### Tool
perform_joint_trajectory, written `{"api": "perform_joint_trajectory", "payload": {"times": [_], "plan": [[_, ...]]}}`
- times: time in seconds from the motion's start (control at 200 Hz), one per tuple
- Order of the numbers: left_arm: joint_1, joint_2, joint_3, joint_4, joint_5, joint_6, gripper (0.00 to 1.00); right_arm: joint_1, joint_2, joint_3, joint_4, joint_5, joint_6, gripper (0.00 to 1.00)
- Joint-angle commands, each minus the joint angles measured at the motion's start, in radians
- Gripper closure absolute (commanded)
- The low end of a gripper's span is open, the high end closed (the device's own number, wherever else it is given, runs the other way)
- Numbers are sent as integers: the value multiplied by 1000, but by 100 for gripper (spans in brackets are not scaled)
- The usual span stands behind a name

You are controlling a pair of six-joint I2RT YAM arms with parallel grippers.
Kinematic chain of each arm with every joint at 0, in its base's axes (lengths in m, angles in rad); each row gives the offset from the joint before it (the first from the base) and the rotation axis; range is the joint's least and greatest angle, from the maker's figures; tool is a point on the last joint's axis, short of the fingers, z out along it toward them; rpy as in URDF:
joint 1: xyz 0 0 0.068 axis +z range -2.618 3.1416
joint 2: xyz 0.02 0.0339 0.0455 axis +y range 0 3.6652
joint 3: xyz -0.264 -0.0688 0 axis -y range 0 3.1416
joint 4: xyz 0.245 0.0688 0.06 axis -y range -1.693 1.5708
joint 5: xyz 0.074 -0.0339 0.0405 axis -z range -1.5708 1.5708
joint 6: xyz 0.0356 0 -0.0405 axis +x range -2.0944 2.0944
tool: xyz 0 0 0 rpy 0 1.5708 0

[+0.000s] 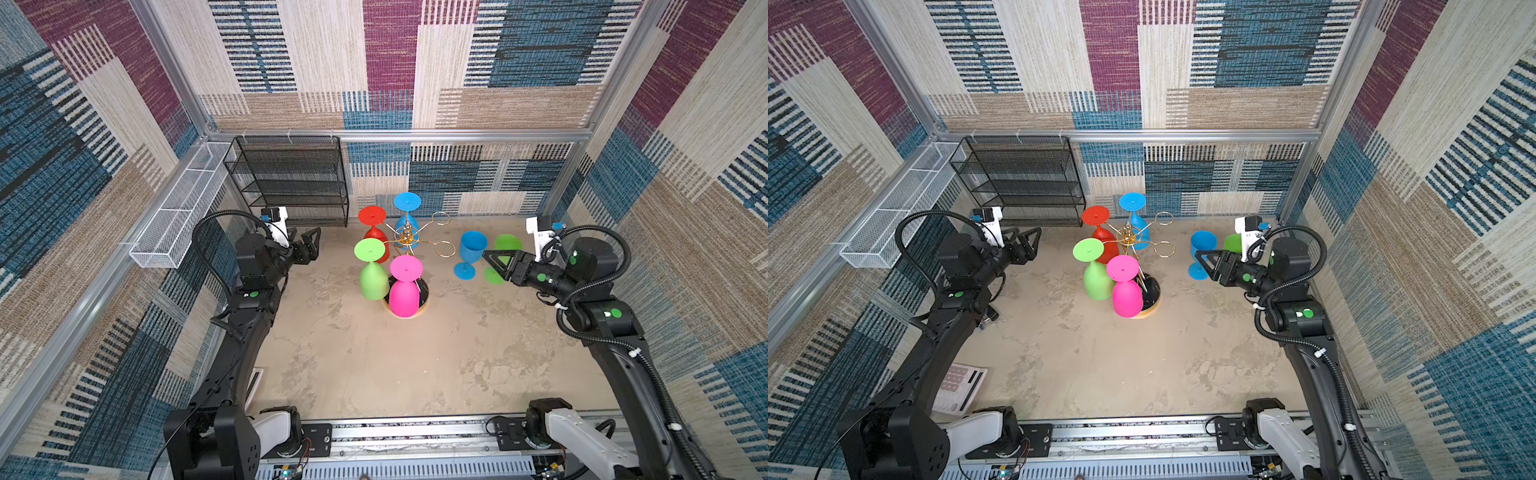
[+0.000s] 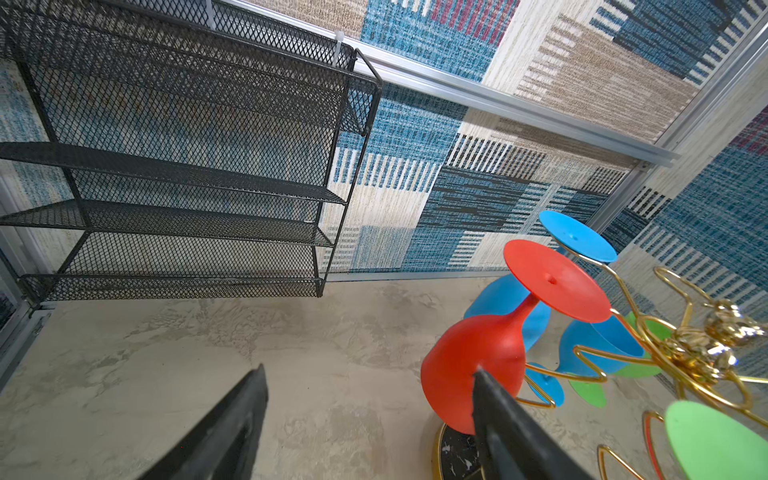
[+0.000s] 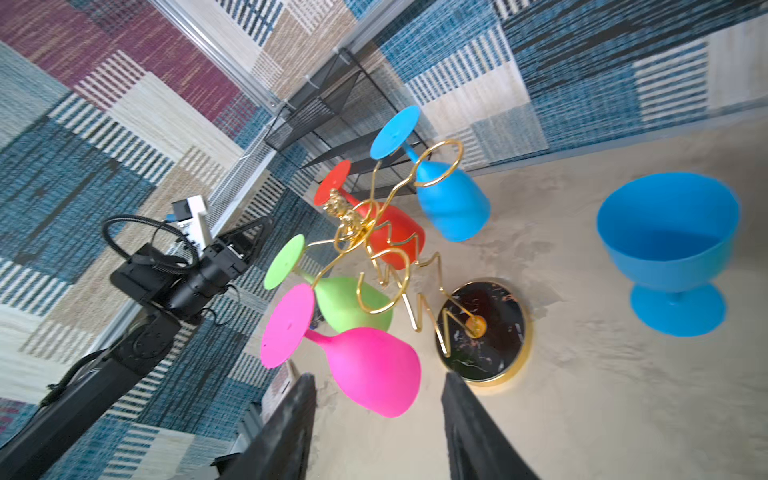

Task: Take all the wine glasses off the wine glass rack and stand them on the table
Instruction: 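Move the right gripper toward the pink glass on the rack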

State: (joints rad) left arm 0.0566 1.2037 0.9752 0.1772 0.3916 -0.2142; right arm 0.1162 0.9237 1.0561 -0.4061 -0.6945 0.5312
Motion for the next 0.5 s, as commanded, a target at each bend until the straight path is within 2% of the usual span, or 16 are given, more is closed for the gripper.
{"api": "perform_joint_trajectory", "payload": {"times": [0.0,0.26,0.496], "plan": [[1,-7,-4,36,-13,-16,21,85,-7,-45,117,52,120,48],[2,-13,-9,39,-18,-15,21,293,38,-109,251,153,225,49],[3,-14,-10,43,-14,-17,21,389,115,-120,343,209,281,52]]}}
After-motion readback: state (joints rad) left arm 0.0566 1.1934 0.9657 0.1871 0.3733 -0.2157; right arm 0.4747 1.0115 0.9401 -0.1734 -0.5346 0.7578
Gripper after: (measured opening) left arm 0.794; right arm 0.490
